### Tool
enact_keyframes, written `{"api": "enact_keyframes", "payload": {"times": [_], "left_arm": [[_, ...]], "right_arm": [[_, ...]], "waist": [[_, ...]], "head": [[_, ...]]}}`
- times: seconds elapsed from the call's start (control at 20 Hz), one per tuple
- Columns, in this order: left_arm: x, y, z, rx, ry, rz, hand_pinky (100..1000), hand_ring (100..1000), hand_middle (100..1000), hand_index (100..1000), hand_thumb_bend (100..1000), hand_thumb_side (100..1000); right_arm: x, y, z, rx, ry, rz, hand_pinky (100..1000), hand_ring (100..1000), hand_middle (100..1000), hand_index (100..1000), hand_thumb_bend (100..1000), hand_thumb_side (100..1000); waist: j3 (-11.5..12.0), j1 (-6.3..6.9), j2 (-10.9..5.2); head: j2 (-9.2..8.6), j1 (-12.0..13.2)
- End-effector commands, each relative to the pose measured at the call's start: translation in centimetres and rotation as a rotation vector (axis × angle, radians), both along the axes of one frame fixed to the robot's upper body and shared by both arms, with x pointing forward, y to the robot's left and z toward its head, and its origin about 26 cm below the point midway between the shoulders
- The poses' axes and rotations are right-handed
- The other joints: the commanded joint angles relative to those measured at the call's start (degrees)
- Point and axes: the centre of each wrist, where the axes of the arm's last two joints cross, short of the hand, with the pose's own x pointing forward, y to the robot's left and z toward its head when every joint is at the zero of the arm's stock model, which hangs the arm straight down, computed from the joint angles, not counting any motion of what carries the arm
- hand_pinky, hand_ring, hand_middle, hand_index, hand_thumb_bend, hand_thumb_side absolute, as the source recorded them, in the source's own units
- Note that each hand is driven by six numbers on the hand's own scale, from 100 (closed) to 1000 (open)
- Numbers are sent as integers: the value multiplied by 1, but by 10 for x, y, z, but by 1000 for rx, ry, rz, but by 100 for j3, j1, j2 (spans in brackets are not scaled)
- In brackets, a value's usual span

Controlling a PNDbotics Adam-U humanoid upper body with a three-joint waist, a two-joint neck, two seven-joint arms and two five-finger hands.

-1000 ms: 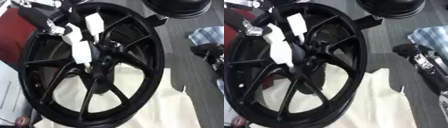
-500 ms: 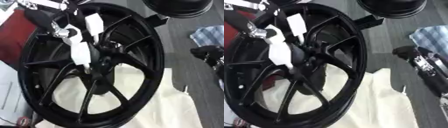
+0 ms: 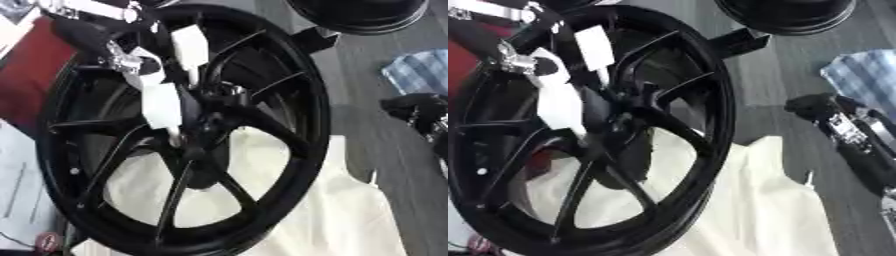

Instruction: Pull the pin out of the wheel hub.

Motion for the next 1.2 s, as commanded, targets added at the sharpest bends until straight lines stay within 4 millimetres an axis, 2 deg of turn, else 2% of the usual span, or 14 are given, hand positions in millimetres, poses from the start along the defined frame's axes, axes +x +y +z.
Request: {"api": "enact_keyframes", "payload": {"times": [0.05, 0.3, 0.7, 0.9, 1.2], "left_arm": [[-12, 9, 23, -17, -41, 5, 928, 858, 808, 907, 227, 864], [-16, 10, 18, -7, -23, 0, 924, 857, 807, 904, 283, 878], [-18, 13, 11, 42, -41, -11, 926, 863, 814, 888, 398, 741], [-15, 16, 9, 65, -60, -8, 926, 865, 814, 874, 450, 642], [-10, 20, 7, 69, -66, 17, 916, 855, 797, 869, 381, 541]], "right_arm": [[-2, -3, 7, -33, -19, -4, 961, 902, 704, 748, 100, 754], [-2, -3, 7, -35, -15, -8, 961, 902, 704, 747, 100, 757], [-2, -3, 7, -32, -11, -8, 961, 900, 703, 747, 100, 761], [-2, -2, 7, -29, -10, -9, 961, 900, 703, 747, 100, 764], [-2, -1, 6, -25, -7, -7, 961, 899, 702, 746, 100, 769]], "waist": [[13, 2, -117], [9, 11, -108], [-4, 26, -103], [-12, 24, -96], [-22, 6, -78]], "head": [[22, -25], [11, -15], [11, 4], [-12, 23], [-17, 45]]}}
